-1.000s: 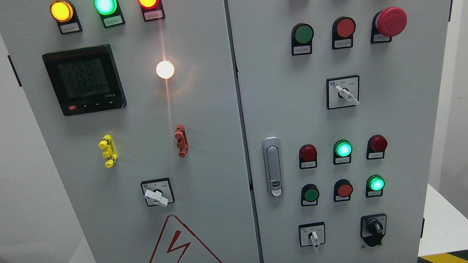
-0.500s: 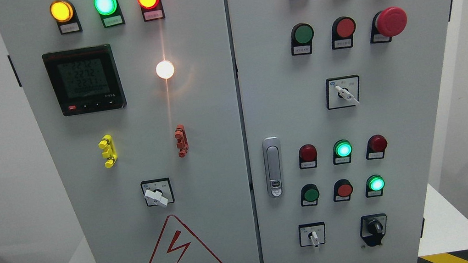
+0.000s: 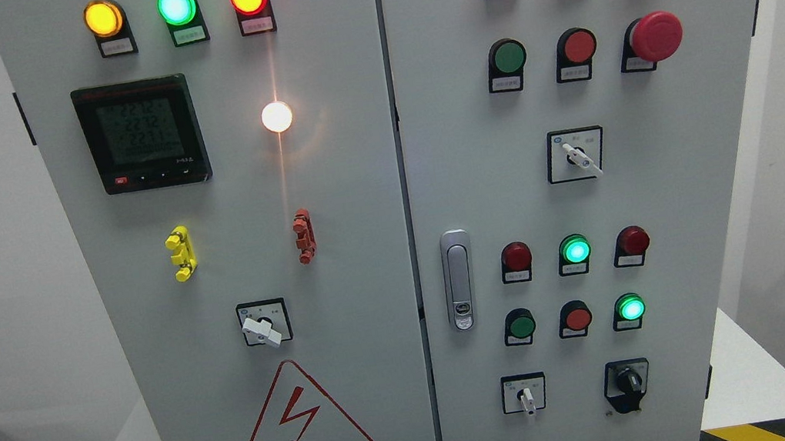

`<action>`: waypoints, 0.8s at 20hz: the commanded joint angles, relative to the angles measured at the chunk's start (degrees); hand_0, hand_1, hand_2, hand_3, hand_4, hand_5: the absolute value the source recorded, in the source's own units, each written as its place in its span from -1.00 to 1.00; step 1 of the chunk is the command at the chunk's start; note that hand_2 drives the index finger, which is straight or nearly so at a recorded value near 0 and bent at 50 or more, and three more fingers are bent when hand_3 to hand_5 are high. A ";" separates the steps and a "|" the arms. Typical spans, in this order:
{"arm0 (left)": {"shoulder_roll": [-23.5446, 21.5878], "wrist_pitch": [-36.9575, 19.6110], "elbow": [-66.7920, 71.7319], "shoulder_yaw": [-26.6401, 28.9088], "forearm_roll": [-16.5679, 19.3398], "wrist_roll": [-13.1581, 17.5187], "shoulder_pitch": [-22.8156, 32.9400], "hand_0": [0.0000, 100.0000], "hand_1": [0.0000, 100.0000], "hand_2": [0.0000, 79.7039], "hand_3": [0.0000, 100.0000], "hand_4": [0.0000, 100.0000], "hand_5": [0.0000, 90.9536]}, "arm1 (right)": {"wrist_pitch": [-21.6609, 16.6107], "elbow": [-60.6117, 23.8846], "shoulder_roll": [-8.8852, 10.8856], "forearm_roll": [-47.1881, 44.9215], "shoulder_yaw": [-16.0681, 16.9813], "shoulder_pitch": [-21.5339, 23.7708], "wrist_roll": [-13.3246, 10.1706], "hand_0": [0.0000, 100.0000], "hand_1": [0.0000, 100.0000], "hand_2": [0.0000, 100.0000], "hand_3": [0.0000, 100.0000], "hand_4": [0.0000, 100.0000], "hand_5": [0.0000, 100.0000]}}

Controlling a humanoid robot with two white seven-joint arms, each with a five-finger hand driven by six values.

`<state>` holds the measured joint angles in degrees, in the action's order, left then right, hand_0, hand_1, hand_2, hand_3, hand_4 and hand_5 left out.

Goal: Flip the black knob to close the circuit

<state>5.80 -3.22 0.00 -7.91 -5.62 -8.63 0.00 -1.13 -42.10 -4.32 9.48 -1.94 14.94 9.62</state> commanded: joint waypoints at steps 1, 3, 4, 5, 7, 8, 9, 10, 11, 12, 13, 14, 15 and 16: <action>0.00 -0.03 -1.67 0.00 0.00 0.01 1.32 -0.76 0.11 -1.00 -1.00 -1.00 -1.00 | 0.34 -23.98 0.63 0.27 -0.78 2.46 -1.70 -1.00 -0.90 -1.00 -0.86 -1.00 -1.00; 0.00 -0.03 -1.67 0.00 0.00 0.01 1.32 -0.76 0.11 -1.00 -1.00 -1.00 -1.00 | 0.34 -27.31 0.81 0.45 -1.31 2.81 -2.67 -1.00 -0.89 -0.78 -0.49 -0.56 -0.93; 0.00 -0.03 -1.67 0.00 0.00 0.01 1.23 -0.76 0.11 -1.00 -1.00 -1.00 -1.00 | 0.34 -28.98 1.24 0.62 -1.57 3.25 -3.02 -1.00 -0.89 -0.73 -0.43 -0.50 -0.88; 0.00 -0.03 -1.67 0.00 0.00 0.01 1.32 -0.76 0.11 -1.00 -1.00 -1.00 -1.00 | 0.34 -30.74 1.68 0.89 -1.84 3.60 -3.20 -1.00 -0.89 -0.66 -0.35 -0.43 -0.79; 0.00 -0.03 -1.67 0.00 0.00 0.01 1.32 -0.76 0.11 -1.00 -1.00 -1.00 -1.00 | 0.60 -33.99 2.56 0.89 -2.89 3.87 -4.51 -1.00 -0.88 -0.60 -0.24 -0.34 -0.66; 0.00 -0.03 -1.67 0.00 0.00 0.01 1.32 -0.76 0.11 -1.00 -1.00 -1.00 -1.00 | 0.60 -35.40 2.83 1.06 -3.16 4.13 -5.13 -1.00 -0.88 -0.55 -0.17 -0.29 -0.54; 0.00 -0.03 -1.67 0.00 0.00 0.01 1.32 -0.76 0.11 -1.00 -1.00 -1.00 -1.00 | 0.60 -36.72 3.00 1.15 -3.16 4.22 -5.40 -1.00 -0.88 -0.51 -0.12 -0.25 -0.48; 0.00 -0.03 -1.67 0.00 0.00 0.01 1.32 -0.76 0.11 -1.00 -1.00 -1.00 -1.00 | 0.60 -38.13 3.01 2.20 -3.16 4.31 -5.40 -1.00 -0.88 -0.48 -0.10 -0.23 -0.46; 0.00 -0.03 -1.67 0.00 0.00 0.01 1.32 -0.76 0.11 -1.00 -1.00 -1.00 -1.00 | 0.52 -39.19 3.09 3.86 -3.16 4.40 -5.57 -1.00 -0.88 -0.45 -0.06 -0.19 -0.41; 0.00 -0.03 -1.67 0.00 0.00 0.01 1.32 -0.76 0.11 -1.00 -1.00 -1.00 -1.00 | 0.34 -40.24 3.01 5.18 -3.16 4.57 -5.58 -1.00 -0.88 -0.43 -0.02 -0.17 -0.40; 0.00 -0.03 -1.67 0.00 0.00 0.01 1.32 -0.76 0.11 -1.00 -1.00 -1.00 -1.00 | 0.34 -41.56 2.92 6.15 -3.07 4.66 -5.66 -1.00 -0.88 -0.41 0.03 -0.13 -0.36; 0.00 -0.03 -1.67 0.00 0.00 0.01 1.32 -0.76 0.11 -1.00 -1.00 -1.00 -1.00 | 0.34 -42.79 2.92 6.77 -3.07 4.66 -5.66 -1.00 -0.88 -0.39 0.06 -0.10 -0.32; 0.00 -0.03 -1.67 0.00 0.00 0.01 1.32 -0.76 0.11 -1.00 -1.00 -1.00 -1.00 | 0.34 -43.76 2.92 7.56 -3.07 4.83 -6.01 -1.00 -0.88 -0.38 0.07 -0.08 -0.30; 0.00 -0.03 -1.67 0.00 0.00 0.01 1.32 -0.76 0.11 -1.00 -1.00 -1.00 -1.00 | 0.34 -44.90 2.92 8.70 -3.07 4.84 -6.28 -1.00 -0.89 -0.36 0.09 -0.05 -0.25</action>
<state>5.80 -3.22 0.00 -7.91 -5.62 -8.63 0.00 -0.66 -70.75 -1.58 14.03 -4.02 19.11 3.90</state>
